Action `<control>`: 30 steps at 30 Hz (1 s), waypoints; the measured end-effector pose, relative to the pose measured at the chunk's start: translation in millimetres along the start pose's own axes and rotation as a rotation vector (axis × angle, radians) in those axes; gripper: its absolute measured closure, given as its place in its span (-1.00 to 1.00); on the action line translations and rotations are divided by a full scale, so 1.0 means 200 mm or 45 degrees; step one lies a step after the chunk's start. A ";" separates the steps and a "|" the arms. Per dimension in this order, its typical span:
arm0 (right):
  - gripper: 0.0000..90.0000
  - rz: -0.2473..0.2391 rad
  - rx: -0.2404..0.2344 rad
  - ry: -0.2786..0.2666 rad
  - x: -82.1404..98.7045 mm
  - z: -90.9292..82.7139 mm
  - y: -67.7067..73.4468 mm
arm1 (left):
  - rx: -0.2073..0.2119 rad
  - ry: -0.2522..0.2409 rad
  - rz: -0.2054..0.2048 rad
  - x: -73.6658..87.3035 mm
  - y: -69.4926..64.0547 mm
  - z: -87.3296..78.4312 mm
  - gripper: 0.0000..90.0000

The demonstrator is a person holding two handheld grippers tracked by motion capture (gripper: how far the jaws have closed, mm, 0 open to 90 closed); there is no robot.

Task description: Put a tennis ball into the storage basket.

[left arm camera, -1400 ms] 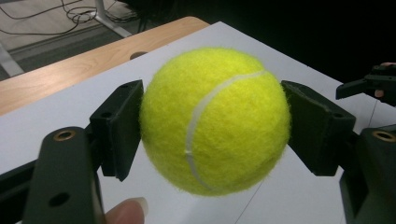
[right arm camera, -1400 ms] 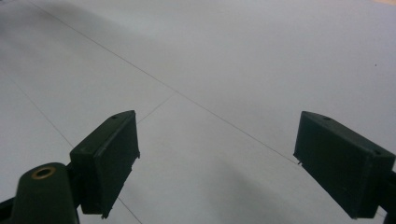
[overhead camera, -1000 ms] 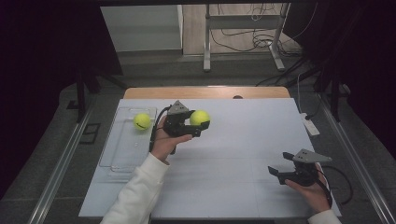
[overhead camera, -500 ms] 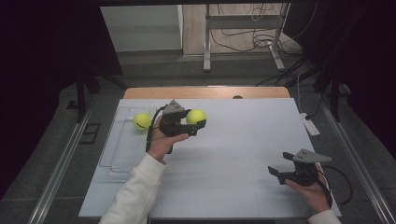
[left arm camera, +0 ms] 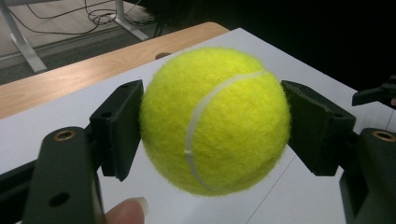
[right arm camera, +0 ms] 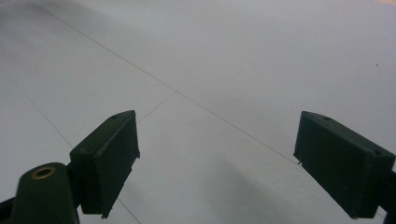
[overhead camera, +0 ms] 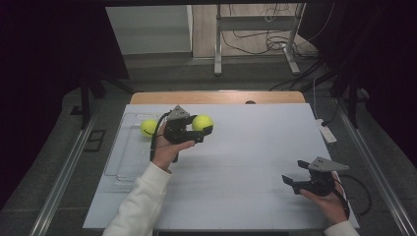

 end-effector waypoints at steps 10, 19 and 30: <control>-0.69 0.000 0.000 0.000 0.00 0.00 0.00 | -0.026 -0.001 -0.019 0.02 0.03 -0.03 -0.41; -0.69 0.001 0.000 0.000 0.00 0.00 0.00 | -0.051 -0.004 -0.034 0.04 0.07 -0.08 -0.41; -0.69 0.002 0.001 0.001 0.00 0.00 0.00 | -0.082 -0.003 -0.055 0.07 0.11 -0.12 -0.41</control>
Point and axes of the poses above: each handheld gripper's, and its own axes: z roughly forward along the jaws, x roughly out of its underside, y roughly to its left, the point moved 7 cm from there along z, roughly forward along the jaws, and after that the axes turned 12 degrees about z, right-handed, at the moved point
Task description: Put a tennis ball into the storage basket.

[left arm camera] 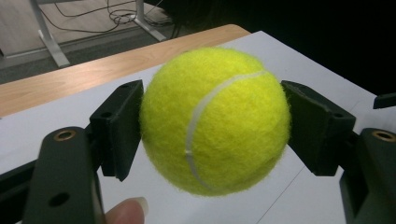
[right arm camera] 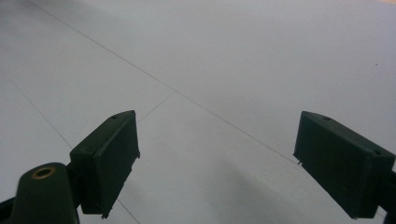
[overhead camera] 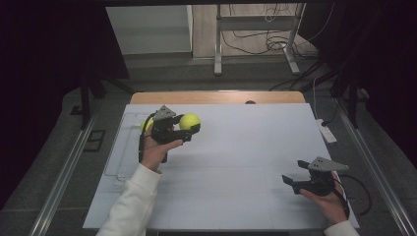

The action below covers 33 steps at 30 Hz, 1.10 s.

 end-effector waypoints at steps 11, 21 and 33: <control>-0.69 0.000 0.001 0.000 0.00 0.00 0.00 | -0.033 0.000 -0.024 0.04 0.05 -0.05 -0.41; -0.69 -0.001 0.002 -0.001 0.00 0.00 0.00 | -0.072 0.000 -0.047 0.07 0.11 -0.11 -0.41; -0.69 -0.002 0.003 0.002 0.00 0.00 0.00 | -0.113 -0.003 -0.053 0.09 0.15 -0.16 -0.41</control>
Point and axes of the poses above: each handheld gripper's, and its own axes: z roughly forward along the jaws, x roughly out of its underside, y roughly to its left, the point moved 7 cm from there along z, roughly forward along the jaws, and after that the axes turned 12 degrees about z, right-handed, at the moved point
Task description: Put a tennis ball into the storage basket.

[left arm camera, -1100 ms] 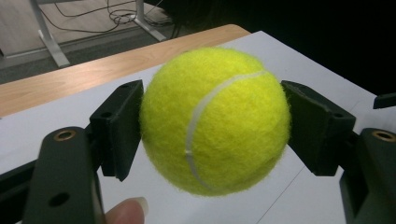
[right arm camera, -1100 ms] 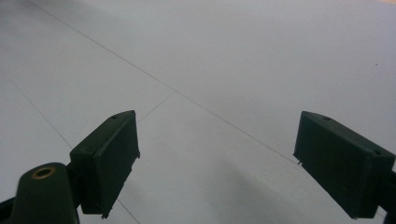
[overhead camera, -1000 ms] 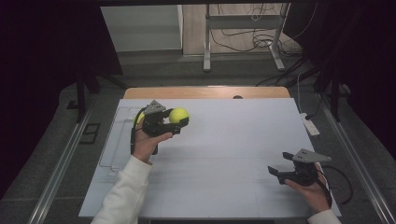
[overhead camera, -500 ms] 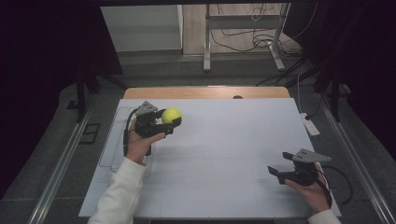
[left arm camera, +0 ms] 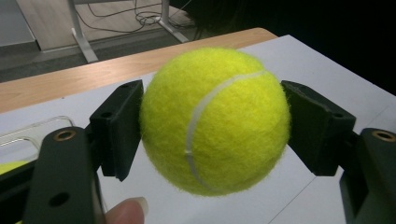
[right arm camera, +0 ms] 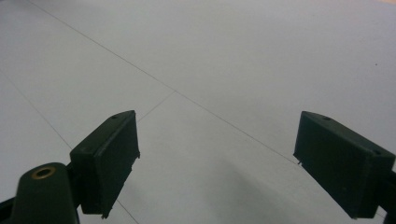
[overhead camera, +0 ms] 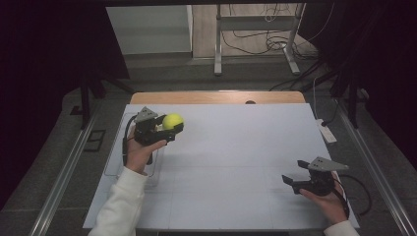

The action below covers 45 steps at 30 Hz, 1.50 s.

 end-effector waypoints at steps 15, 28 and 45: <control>-0.69 -0.005 0.000 0.003 0.00 0.00 0.00 | -0.071 0.004 -0.029 0.05 0.09 -0.08 -0.41; -0.69 -0.006 -0.001 0.003 0.00 0.00 0.00 | -0.137 0.009 -0.063 0.10 0.19 -0.15 -0.41; -0.69 -0.006 -0.001 0.003 0.00 0.00 0.00 | -0.220 0.042 -0.127 0.17 0.31 -0.22 -0.41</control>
Point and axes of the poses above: each handheld gripper's, and its own axes: z roughly forward along the jaws, x roughly out of its underside, y roughly to its left, the point moved 7 cm from there along z, roughly forward along the jaws, and after that the axes turned 12 degrees about z, right-handed, at the moved point
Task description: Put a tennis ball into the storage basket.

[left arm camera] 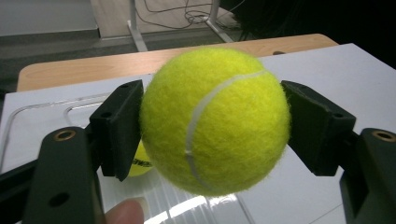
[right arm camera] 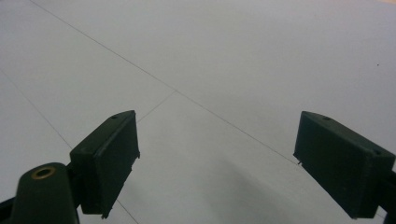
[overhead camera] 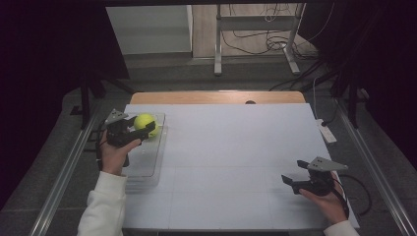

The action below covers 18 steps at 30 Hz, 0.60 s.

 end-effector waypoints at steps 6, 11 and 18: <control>-0.69 0.001 0.000 -0.001 0.00 0.00 0.00 | -0.027 0.019 -0.020 0.03 0.04 0.00 -0.41; -0.69 0.000 0.003 0.001 0.00 0.00 0.00 | -0.041 0.030 -0.025 0.05 0.07 -0.01 -0.41; -0.69 0.001 0.003 0.001 0.00 0.00 0.00 | -0.068 0.042 -0.028 0.06 0.10 -0.02 -0.41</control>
Point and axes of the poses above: each handheld gripper's, and its own axes: z roughly forward along the jaws, x roughly out of its underside, y roughly to its left, the point moved 7 cm from there along z, roughly forward along the jaws, and after that the axes turned 12 degrees about z, right-handed, at the moved point
